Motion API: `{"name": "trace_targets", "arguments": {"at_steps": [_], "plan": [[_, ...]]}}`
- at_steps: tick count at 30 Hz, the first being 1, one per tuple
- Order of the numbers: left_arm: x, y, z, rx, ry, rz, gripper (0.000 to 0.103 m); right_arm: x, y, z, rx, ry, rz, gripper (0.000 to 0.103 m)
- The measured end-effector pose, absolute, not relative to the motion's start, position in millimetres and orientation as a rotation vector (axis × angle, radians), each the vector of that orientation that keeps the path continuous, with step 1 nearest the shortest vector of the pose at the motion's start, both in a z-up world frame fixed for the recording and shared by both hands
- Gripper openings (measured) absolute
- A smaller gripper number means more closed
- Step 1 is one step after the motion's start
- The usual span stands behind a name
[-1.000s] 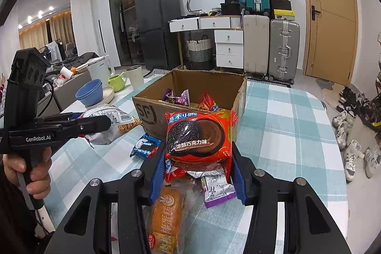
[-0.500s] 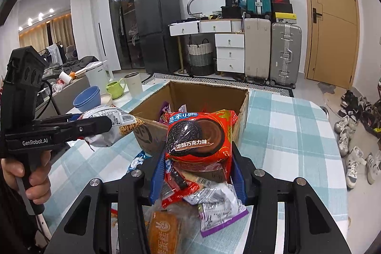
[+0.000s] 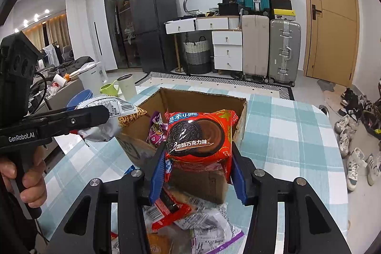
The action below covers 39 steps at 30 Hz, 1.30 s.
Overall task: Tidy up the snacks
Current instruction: 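Carry the cookie pack and white-red bag over the cardboard box, then open both tools to drop the cookie pack and bag into the box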
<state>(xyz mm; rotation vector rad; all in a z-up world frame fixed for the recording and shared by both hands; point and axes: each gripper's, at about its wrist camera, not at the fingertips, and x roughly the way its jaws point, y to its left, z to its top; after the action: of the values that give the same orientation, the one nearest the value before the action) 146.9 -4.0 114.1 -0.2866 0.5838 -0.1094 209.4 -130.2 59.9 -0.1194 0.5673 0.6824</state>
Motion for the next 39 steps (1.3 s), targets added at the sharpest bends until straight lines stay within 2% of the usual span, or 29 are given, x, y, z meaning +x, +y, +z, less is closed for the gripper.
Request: {"name": "trace_targets", "arguments": {"at_steps": [16,39], "plan": [[174.0,-7.3,127.6,-0.269,0.578,-0.1,0.049,237.9,-112.9,61.8,-0.135,0.577,0.696,0.049],[230.7,-5.0,103.0,-0.26,0.627,-0.1,0.049,269.5,-98.6,42.9,-0.174,0.627,0.687,0.049]]}}
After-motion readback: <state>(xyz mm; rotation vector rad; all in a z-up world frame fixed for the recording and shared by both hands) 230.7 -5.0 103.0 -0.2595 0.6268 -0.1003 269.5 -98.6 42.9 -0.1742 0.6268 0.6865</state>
